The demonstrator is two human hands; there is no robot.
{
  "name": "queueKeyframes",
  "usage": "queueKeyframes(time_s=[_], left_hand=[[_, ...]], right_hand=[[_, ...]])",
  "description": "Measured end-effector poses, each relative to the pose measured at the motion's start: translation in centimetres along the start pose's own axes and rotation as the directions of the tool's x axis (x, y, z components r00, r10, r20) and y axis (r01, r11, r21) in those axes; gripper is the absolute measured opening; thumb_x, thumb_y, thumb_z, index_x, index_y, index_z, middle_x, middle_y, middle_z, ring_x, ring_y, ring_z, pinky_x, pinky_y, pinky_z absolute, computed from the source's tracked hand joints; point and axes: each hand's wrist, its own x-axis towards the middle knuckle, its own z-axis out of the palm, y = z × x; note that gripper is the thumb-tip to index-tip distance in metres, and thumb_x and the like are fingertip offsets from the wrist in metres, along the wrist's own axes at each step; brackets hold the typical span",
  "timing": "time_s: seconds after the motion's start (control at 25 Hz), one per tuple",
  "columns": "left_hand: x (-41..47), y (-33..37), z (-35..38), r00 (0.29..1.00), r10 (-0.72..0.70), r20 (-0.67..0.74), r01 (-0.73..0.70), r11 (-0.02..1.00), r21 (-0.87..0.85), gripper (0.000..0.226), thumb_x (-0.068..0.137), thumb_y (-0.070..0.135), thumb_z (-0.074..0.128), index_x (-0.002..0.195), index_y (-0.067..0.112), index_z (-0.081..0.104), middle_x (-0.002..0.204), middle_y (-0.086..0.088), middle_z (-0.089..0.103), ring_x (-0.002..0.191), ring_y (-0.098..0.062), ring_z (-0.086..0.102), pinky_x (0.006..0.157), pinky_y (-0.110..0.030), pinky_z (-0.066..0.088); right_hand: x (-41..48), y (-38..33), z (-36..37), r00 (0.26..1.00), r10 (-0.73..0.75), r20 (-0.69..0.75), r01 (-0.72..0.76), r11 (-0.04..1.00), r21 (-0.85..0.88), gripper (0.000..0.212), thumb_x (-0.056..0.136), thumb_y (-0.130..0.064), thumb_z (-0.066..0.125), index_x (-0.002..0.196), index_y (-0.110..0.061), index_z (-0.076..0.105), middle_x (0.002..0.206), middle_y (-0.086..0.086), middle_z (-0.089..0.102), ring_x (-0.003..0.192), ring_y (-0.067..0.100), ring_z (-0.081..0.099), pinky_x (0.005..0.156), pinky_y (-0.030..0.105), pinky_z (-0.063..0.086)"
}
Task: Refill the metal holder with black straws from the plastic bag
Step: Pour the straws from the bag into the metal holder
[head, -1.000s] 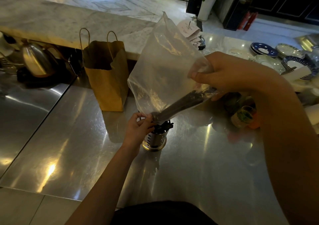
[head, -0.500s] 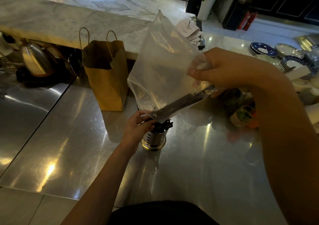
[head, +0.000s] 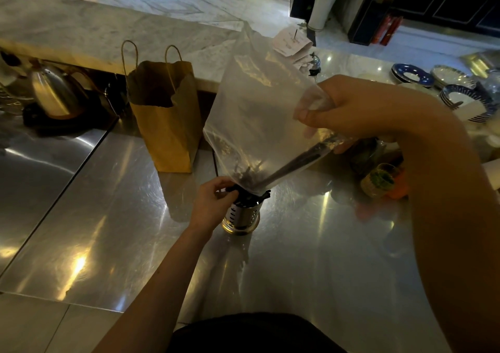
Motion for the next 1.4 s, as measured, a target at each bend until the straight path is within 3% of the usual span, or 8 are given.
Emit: queueKeyframes(time_s=[0.08,0.16,0.44,0.6,0.84,1.04,1.16,1.4], left_hand=[[0.1,0.2,-0.1,0.998,0.058,-0.012,-0.058,0.998,0.021,0.024,0.086,0.006,0.069,0.100,0.026,0.067,0.100,0.008,0.070,0.098,-0.010,0.065,0.083,-0.021,0.050],[0.3,-0.1,-0.1,0.994,0.106,-0.012,-0.107,0.994,-0.025,0.023,0.088,0.005,0.066,0.098,0.025,0.069,0.098,0.006,0.072,0.099,-0.012,0.067,0.087,-0.023,0.050],[1.7,-0.6,-0.3,0.988,0.030,0.151,0.020,0.949,-0.315,0.021,0.092,0.008,0.061,0.111,0.007,0.070,0.107,-0.011,0.073,0.096,-0.021,0.069,0.082,-0.030,0.055],[2.4,-0.6,-0.5,0.985,0.005,0.174,0.057,0.936,-0.348,0.022,0.093,0.011,0.061,0.113,0.012,0.070,0.102,-0.007,0.074,0.085,-0.017,0.066,0.075,-0.025,0.054],[2.6,-2.0,-1.2,0.986,0.025,0.163,0.027,0.949,-0.313,0.027,0.093,0.001,0.058,0.116,0.011,0.068,0.115,-0.007,0.072,0.111,-0.021,0.066,0.095,-0.035,0.052],[1.8,-1.8,-1.3,0.991,0.044,0.130,-0.009,0.965,-0.264,0.038,0.086,-0.011,0.057,0.116,0.010,0.068,0.113,-0.005,0.073,0.109,-0.019,0.066,0.100,-0.037,0.051],[1.2,-1.4,-1.1,0.990,0.072,0.121,-0.040,0.967,-0.252,0.044,0.081,-0.014,0.061,0.110,0.019,0.069,0.112,0.001,0.072,0.111,-0.015,0.065,0.100,-0.038,0.050],[1.0,-0.5,-1.4,0.985,0.061,0.164,0.003,0.931,-0.365,0.044,0.078,-0.012,0.067,0.110,0.018,0.066,0.116,-0.002,0.070,0.116,-0.016,0.063,0.105,-0.042,0.046]], right_hand=[[0.0,0.1,-0.2,1.000,0.015,-0.015,-0.016,1.000,-0.015,0.029,0.093,-0.039,0.055,0.114,-0.020,0.062,0.107,0.000,0.065,0.099,0.021,0.063,0.084,0.044,0.055],[0.0,0.0,-0.4,0.999,0.039,-0.006,-0.039,0.999,0.028,0.029,0.093,-0.037,0.056,0.116,-0.019,0.062,0.106,0.002,0.066,0.095,0.022,0.065,0.079,0.046,0.059],[0.3,0.5,0.0,0.999,0.053,0.008,-0.053,0.989,0.139,0.016,0.097,-0.029,0.053,0.106,-0.023,0.064,0.103,0.004,0.065,0.082,0.021,0.068,0.049,0.020,0.056],[0.3,0.6,-0.6,0.999,0.041,-0.020,-0.038,0.991,0.128,0.014,0.095,-0.031,0.055,0.107,-0.028,0.062,0.106,-0.004,0.064,0.091,0.015,0.065,0.051,0.021,0.055],[0.5,0.5,-0.5,1.000,0.004,-0.003,-0.004,0.993,0.118,0.016,0.093,-0.034,0.056,0.107,-0.029,0.061,0.105,-0.004,0.066,0.093,0.014,0.065,0.069,0.033,0.057],[0.7,0.2,-0.7,1.000,0.008,0.002,-0.009,0.994,0.113,0.020,0.093,-0.037,0.056,0.113,-0.031,0.058,0.105,-0.008,0.066,0.091,0.015,0.067,0.071,0.031,0.057],[1.0,0.1,-0.4,1.000,-0.009,-0.011,0.009,1.000,0.015,0.023,0.093,-0.040,0.055,0.114,-0.030,0.059,0.106,-0.007,0.067,0.095,0.018,0.067,0.084,0.038,0.055],[0.9,-0.3,-0.6,0.997,0.069,-0.040,-0.065,0.995,0.082,0.033,0.093,-0.035,0.056,0.125,-0.025,0.056,0.113,-0.001,0.062,0.093,0.022,0.065,0.064,0.034,0.059]])
